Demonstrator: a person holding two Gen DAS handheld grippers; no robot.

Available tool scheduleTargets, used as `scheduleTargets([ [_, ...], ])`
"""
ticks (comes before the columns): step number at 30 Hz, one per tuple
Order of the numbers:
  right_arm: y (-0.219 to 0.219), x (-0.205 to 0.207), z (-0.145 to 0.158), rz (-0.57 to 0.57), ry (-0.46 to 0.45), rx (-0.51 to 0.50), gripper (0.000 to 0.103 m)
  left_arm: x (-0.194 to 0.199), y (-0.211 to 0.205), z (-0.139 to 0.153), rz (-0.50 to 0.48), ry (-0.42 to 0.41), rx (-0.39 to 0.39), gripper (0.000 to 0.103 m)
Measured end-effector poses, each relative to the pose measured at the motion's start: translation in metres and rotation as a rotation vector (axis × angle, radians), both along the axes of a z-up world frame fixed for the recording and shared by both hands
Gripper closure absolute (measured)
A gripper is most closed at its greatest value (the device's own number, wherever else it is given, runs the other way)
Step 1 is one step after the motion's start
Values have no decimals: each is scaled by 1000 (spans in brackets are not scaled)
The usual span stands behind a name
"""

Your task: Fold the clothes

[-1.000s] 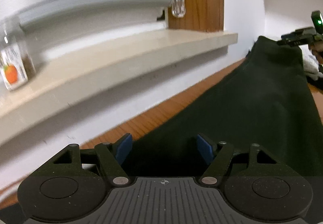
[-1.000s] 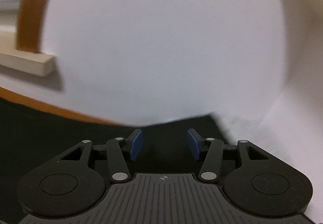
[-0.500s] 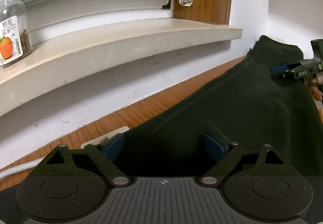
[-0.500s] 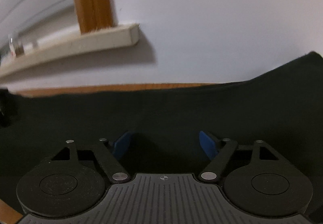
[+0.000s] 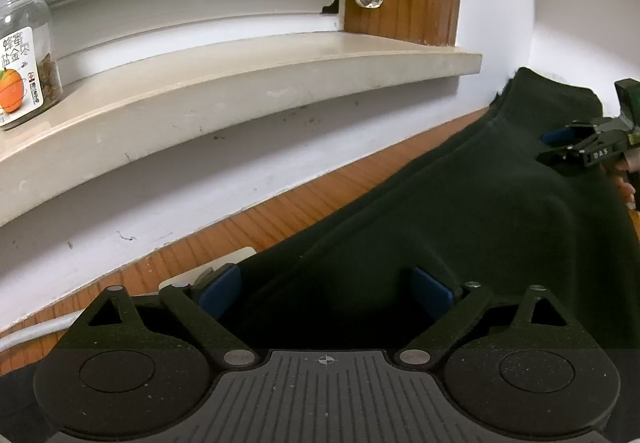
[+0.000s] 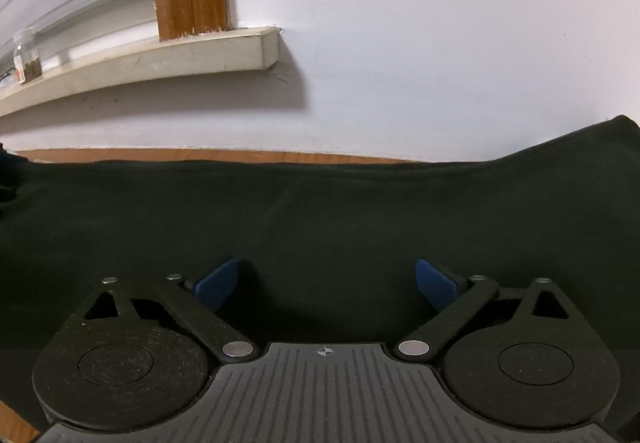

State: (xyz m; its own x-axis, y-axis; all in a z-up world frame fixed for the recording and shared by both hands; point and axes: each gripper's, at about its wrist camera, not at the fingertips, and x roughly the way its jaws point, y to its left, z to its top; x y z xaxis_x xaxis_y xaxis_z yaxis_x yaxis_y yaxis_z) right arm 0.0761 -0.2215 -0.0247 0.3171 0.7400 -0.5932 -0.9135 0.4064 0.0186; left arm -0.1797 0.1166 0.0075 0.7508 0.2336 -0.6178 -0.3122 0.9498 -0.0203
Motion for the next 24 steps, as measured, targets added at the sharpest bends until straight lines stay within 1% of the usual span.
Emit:
scheduleTargets([
  [1,0,0,0,-2,-2,-2,5,0,-1,0,0,0,7,5],
  [2,-1,0,0,-5,-4,-5,5,0,-2,0,0,-1,15,1],
  [6,-1,1,0,-12,-2,-9,2,0,-4,0,-1,-1,30,0],
  [10,2,2,-1,-17,1,-12,1,-8,-3,3,20,-33,27,1],
  [11,2,3,-1,-17,3,-11,0,-14,-2,5,19,-37,20,12],
  [12,2,3,-1,-18,5,-11,0,-24,2,9,34,-39,5,25],
  [13,3,3,-1,-19,3,-11,0,-35,5,13,53,-40,-12,26],
  [16,3,3,-1,-21,-2,-13,0,-78,15,28,95,-75,4,27],
  [17,3,3,-1,-21,-3,-13,0,-89,18,30,100,-63,8,40],
  [18,3,3,-1,-22,-4,-13,0,-99,22,31,104,-47,9,68],
  [19,3,3,-1,-22,-4,-13,0,-107,26,31,101,-22,2,76],
  [21,2,2,0,-22,-5,-13,0,-119,31,28,122,11,20,77],
  [22,2,2,0,-22,-5,-14,0,-124,34,29,132,13,29,77],
  [23,2,2,0,-22,-5,-14,0,-128,36,31,140,13,38,77],
  [24,2,1,0,-22,-5,-14,0,-133,36,35,150,-10,56,75],
])
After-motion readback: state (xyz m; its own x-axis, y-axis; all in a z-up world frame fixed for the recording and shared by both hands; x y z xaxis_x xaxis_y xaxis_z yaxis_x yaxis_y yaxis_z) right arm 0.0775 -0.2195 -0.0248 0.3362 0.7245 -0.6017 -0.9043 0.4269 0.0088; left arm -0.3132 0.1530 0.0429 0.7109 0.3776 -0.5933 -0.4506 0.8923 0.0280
